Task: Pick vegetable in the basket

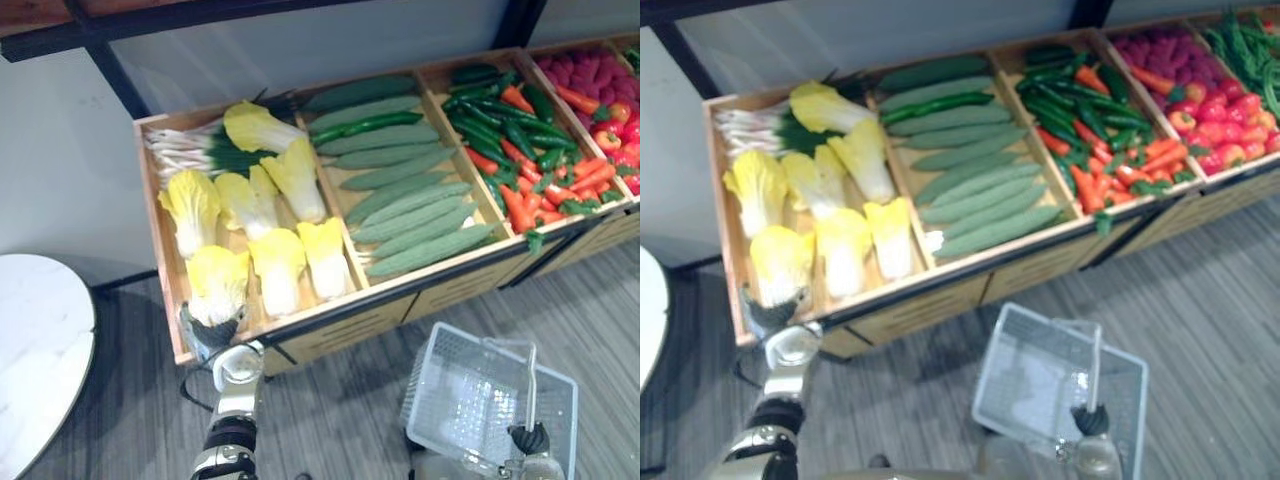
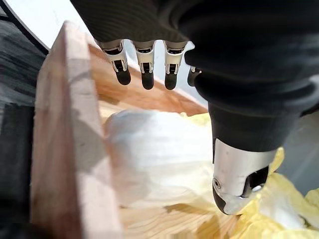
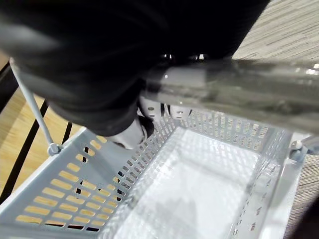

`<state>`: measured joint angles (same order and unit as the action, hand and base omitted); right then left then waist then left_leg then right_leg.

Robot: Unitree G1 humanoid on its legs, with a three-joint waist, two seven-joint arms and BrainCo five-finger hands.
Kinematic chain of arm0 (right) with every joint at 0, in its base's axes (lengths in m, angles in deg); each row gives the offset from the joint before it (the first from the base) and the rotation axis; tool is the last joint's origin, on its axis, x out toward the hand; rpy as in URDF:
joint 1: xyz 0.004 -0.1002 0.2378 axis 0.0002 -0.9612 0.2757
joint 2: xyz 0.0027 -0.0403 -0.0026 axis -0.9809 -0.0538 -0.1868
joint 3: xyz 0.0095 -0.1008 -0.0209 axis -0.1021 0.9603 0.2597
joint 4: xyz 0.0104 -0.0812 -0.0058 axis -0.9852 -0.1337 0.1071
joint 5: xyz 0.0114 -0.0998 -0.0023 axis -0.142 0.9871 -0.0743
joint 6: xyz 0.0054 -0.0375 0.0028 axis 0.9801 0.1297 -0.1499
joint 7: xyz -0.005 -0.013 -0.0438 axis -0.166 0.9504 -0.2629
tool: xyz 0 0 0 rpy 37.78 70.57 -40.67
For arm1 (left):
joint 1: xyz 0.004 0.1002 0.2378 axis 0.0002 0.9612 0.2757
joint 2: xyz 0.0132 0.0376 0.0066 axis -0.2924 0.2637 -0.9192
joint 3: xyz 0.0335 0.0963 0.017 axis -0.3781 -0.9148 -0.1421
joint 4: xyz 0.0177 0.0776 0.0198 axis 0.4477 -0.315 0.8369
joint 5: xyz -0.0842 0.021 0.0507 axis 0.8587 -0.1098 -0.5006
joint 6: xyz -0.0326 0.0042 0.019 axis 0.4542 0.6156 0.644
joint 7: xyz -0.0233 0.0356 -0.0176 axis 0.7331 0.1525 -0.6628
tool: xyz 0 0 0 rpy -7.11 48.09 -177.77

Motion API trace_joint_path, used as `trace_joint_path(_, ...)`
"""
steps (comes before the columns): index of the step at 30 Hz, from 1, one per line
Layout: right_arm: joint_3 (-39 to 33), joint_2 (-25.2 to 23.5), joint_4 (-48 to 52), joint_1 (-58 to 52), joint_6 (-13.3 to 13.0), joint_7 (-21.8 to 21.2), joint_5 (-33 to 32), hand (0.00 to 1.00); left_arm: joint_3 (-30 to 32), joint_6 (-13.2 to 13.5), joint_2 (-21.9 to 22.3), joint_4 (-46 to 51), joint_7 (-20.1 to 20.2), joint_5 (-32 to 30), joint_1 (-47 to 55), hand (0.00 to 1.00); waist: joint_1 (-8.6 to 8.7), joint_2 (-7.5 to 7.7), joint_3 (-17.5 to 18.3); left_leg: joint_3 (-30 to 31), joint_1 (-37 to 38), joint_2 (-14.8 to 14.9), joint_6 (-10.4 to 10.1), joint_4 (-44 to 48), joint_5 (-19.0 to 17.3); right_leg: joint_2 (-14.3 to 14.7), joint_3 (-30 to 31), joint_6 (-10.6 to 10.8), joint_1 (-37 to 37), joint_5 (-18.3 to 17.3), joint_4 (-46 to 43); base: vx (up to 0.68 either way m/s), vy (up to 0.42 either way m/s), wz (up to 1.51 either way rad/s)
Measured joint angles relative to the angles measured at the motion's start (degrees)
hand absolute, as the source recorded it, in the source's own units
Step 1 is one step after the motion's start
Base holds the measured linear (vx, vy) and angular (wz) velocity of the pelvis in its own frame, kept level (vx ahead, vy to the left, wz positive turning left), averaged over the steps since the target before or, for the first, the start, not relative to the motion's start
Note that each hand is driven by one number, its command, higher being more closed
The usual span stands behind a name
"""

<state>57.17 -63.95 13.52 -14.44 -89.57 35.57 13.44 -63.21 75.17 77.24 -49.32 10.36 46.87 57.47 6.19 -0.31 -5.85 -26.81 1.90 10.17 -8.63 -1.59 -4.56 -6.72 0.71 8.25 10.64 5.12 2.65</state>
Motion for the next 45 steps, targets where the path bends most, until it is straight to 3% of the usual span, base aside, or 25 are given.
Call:
trace_joint_path(8,0.75,0.35,-0.03,2.17,-0.09,0.07,0.00,1.00,2.65,-0.65,-2.38,-4.57,-0.86,-0.33,-5.12,0.00,0.09,0.11,-2.59,-1.54,-0.76,0.21,-0.04,0.13,-0.02,0.50,1.56,-0.01,2.11,0.01,-0.89,-0.02,-0.040,-0.11)
trace_joint_path(14,2.87,0.49,0.05,4.15,-0.94,0.09,-0.02,1.00,5.77,-0.86,-5.12,-8.97,-1.62,-0.22,-9.50,0.00,1.09,0.81,-4.38,-3.01,-1.56,0.23,-0.11,0.19,-0.07,0.86,3.03,-0.02,4.26,0.02,-1.72,-0.01,-0.032,-0.13)
trace_joint_path(15,3.03,0.54,0.06,4.20,-1.08,0.09,-0.02,1.00,6.42,-0.74,-5.12,-9.36,-2.28,-0.22,-10.03,1.00,1.14,0.82,-4.50,-3.28,-1.84,0.28,-0.12,0.24,-0.07,0.96,3.23,-0.02,4.71,0.02,-1.82,-0.01,-0.039,-0.10)
trace_joint_path(19,4.95,1.19,0.57,4.35,-1.70,0.04,-0.05,1.00,8.07,-0.81,-6.03,-10.00,-2.77,-0.12,-10.45,1.00,1.11,0.82,-5.11,-4.42,-1.80,0.81,-0.63,1.02,-0.41,1.65,4.50,-0.33,5.21,0.24,-2.00,-0.02,-0.051,-0.17)
trace_joint_path(25,6.85,1.94,1.04,4.56,-2.22,-0.05,-0.07,1.00,8.87,-2.34,-11.24,-12.62,-1.46,0.01,-12.36,1.00,1.03,1.60,-6.30,-5.55,-2.66,1.52,-0.85,1.25,-0.52,2.50,5.04,-0.99,6.35,1.04,-1.44,-0.06,-0.054,-0.07)
trace_joint_path(32,6.85,2.01,0.96,4.60,-2.18,-0.07,0.00,1.00,10.70,-1.90,-11.81,-13.62,-1.35,0.80,-13.45,1.00,0.97,1.63,-6.31,-5.51,-2.47,1.38,-0.85,1.01,-0.51,2.34,4.91,-0.84,5.83,1.55,-0.86,0.00,-0.006,0.00)
trace_joint_path(39,5.33,2.00,-0.30,4.59,-1.51,-0.18,0.51,1.00,10.34,1.13,-6.68,-9.95,0.52,9.81,-12.07,1.00,1.15,1.67,-6.33,-3.47,-0.49,0.40,-0.80,0.70,-0.49,0.74,2.25,-0.72,2.11,1.61,0.04,-0.01,-0.008,0.15)
trace_joint_path(45,2.07,1.75,-1.15,4.56,-0.12,-0.13,1.64,1.00,4.83,2.59,-1.99,-1.44,1.78,11.60,-8.68,1.00,1.14,1.57,-6.27,-0.47,-0.43,-0.34,-0.37,0.81,-0.21,-0.55,-0.45,-0.63,0.12,1.61,0.40,-0.03,-0.020,0.24)
